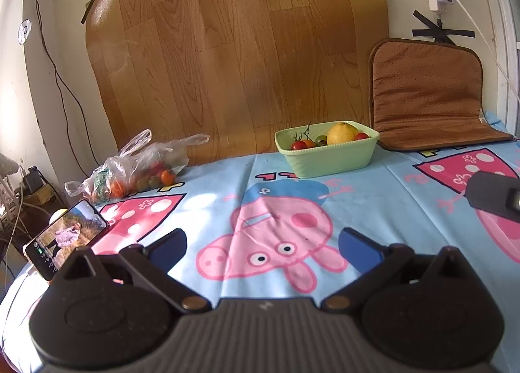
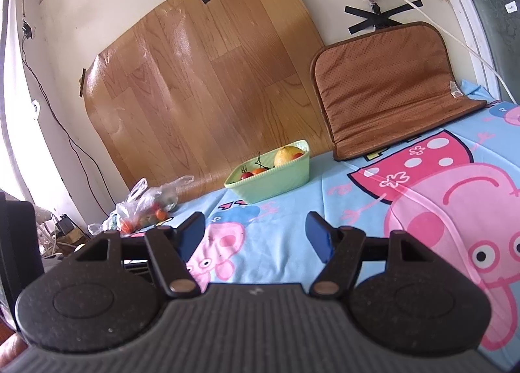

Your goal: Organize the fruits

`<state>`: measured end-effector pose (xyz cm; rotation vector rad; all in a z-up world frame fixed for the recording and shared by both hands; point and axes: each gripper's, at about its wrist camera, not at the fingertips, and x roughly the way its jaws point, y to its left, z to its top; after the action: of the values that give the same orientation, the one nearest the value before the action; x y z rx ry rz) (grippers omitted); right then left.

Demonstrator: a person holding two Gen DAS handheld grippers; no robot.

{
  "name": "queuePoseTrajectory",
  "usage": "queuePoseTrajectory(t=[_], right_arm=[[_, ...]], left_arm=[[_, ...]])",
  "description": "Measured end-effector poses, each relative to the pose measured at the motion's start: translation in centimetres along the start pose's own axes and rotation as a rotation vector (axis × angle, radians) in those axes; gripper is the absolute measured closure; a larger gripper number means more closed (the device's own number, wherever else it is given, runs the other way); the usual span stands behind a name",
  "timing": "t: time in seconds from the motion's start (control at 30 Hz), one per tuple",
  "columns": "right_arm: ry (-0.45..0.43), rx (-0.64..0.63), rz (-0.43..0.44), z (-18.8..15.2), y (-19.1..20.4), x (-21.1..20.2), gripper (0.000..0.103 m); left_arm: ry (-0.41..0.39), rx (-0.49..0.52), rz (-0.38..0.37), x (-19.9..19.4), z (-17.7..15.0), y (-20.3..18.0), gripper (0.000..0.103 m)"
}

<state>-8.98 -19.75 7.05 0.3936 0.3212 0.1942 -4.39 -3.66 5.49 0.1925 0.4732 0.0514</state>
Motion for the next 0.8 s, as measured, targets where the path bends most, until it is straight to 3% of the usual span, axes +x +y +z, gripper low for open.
queuePoseTrajectory(t=[0.8], right_arm=[[-0.05,-0.014,0.023,0.2,0.8,-1.2,0.03]], left_arm=[[-0.059,-0.014,0.02,-1.5,0.7,0.1,0.0]])
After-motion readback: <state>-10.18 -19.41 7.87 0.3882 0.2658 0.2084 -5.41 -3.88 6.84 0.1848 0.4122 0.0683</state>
